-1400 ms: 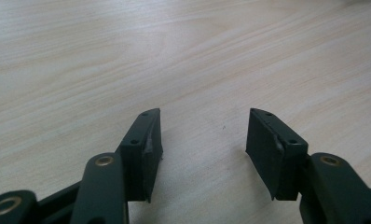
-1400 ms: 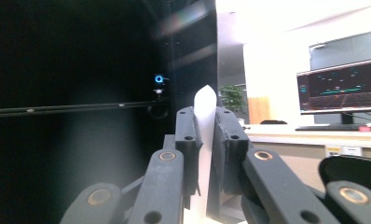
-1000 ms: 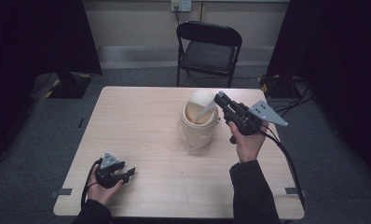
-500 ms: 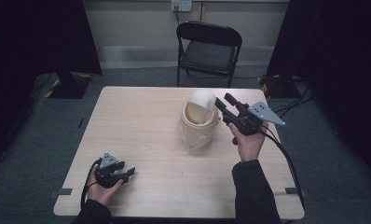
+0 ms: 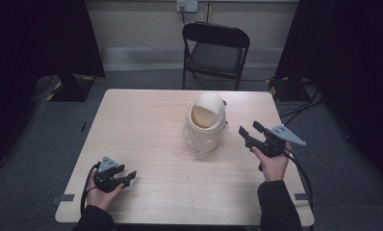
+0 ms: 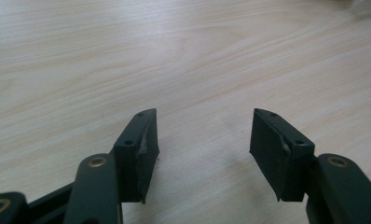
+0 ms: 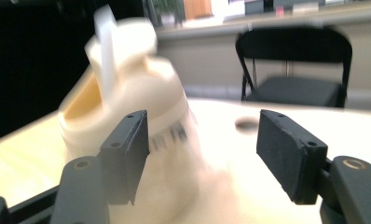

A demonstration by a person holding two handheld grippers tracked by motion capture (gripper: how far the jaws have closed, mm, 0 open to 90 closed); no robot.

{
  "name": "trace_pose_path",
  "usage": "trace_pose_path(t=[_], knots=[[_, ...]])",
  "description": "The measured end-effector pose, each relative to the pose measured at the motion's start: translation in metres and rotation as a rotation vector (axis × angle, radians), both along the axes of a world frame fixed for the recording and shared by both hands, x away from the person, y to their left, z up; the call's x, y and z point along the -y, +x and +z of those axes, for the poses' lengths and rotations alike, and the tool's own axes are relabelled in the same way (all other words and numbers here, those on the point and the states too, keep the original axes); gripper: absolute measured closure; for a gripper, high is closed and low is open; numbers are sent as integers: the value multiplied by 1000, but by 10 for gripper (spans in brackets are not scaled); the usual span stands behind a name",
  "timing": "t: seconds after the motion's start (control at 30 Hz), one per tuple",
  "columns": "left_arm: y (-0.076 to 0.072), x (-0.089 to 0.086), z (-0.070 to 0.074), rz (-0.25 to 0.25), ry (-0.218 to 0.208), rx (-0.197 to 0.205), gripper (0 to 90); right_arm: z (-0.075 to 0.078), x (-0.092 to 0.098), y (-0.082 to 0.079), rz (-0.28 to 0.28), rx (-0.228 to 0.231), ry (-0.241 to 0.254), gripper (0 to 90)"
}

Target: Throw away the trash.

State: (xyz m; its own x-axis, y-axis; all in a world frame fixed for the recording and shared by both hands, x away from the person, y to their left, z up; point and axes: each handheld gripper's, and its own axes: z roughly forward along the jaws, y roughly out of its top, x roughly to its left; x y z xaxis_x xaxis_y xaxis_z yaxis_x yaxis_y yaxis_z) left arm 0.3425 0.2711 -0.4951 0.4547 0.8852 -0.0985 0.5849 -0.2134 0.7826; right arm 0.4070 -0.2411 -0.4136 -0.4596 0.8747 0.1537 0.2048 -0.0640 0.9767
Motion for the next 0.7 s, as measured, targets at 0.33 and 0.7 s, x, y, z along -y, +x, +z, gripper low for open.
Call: trace_pose_path(t=[0.33, 0.7], knots=[[3, -14, -2, 44, 23, -32, 362, -54, 27, -15, -51, -237, -136, 309], [3, -25, -3, 61, 25, -31, 328, -79, 49, -22, -94, -390, -246, 237]])
